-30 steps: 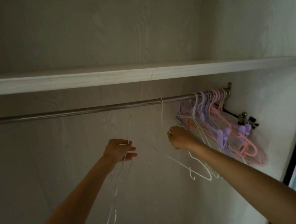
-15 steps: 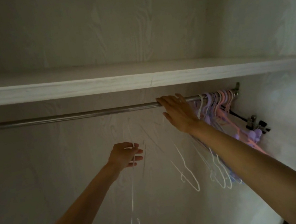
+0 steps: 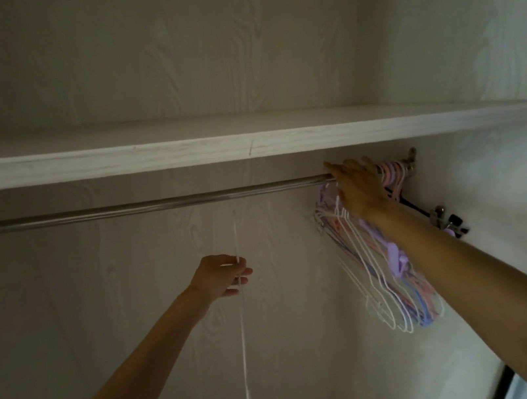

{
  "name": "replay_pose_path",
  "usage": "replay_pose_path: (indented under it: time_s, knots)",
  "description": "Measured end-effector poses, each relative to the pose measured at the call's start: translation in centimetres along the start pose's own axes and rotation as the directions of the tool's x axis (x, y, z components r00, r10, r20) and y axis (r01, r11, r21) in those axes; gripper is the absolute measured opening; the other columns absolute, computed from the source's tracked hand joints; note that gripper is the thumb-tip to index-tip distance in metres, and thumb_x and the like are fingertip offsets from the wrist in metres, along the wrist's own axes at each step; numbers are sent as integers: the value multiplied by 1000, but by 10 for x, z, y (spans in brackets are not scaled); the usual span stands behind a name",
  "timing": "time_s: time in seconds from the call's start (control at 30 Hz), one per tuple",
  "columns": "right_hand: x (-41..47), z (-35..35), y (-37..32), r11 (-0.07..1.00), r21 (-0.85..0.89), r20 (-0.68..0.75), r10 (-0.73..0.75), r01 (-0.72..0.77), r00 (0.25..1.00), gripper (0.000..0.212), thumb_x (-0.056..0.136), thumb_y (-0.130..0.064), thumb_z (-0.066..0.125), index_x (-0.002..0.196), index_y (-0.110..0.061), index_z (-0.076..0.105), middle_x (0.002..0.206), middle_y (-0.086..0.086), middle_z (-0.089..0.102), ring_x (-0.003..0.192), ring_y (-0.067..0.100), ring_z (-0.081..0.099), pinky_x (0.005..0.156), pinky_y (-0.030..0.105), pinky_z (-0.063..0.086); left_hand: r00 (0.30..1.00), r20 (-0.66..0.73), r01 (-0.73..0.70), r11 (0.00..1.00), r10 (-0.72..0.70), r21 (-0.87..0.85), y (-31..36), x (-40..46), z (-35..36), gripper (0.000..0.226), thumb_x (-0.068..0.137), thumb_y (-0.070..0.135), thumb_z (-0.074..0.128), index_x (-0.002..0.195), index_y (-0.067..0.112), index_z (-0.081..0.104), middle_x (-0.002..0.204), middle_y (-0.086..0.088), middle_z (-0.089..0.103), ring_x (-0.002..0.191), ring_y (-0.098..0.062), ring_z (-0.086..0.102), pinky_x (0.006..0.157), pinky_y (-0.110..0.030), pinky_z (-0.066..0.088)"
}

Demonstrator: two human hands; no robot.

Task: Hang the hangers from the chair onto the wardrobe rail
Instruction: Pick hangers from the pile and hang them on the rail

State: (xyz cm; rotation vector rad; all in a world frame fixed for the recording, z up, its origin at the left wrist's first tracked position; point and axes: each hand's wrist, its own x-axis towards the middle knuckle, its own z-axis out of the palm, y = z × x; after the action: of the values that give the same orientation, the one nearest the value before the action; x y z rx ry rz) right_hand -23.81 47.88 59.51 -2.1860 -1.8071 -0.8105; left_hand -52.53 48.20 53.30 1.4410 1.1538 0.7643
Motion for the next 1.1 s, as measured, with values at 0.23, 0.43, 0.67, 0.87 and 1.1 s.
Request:
replay_pose_path:
  time_s: [0.23,0.43,0.67,0.87,1.1]
  knots:
    - [-49,-23,-55,852,524,-36,3,16,999,23,92,-23,51,111,-12,59,109,12,65,102,30,60,82,35,45,998,60,-6,995,0,101,14,-7,13,34,96,23,49,122,2,55,123,-8,63,100,-15,53,70,-23,46]
    - [-115,-36,-90,662,689,648,-381,-294,660,26,95,-33,49,107,-12,60,89,-7,67,59,2,58,53,18,40,990,109,-109,978,90,178,30,-11,44,34,98,20,44,123,-1,54,126,-10,62,90,-11,53,61,-13,39]
    - [-106,-27,-81,579,792,273,-50,-195,961,31,100,-21,38,75,-28,55,36,-11,55,43,7,53,60,27,46,916,-134,-229,767,377,599,60,-8,49,43,92,37,48,133,23,48,122,-3,62,113,-26,58,99,-38,45]
    - [-73,-15,-82,688,688,182,146,-232,972,23,96,-14,40,96,-17,63,53,-2,63,55,6,61,60,19,45,699,-103,-210,342,707,916,69,6,15,57,94,20,49,146,19,27,150,-4,33,138,-21,32,110,-36,30]
    - [-87,18,-81,800,532,323,111,-278,940,25,95,-23,38,98,-14,61,86,10,72,86,27,67,79,37,53,815,9,-86,105,580,991,49,16,4,79,92,30,49,151,16,-2,159,0,0,147,-19,0,120,-38,3]
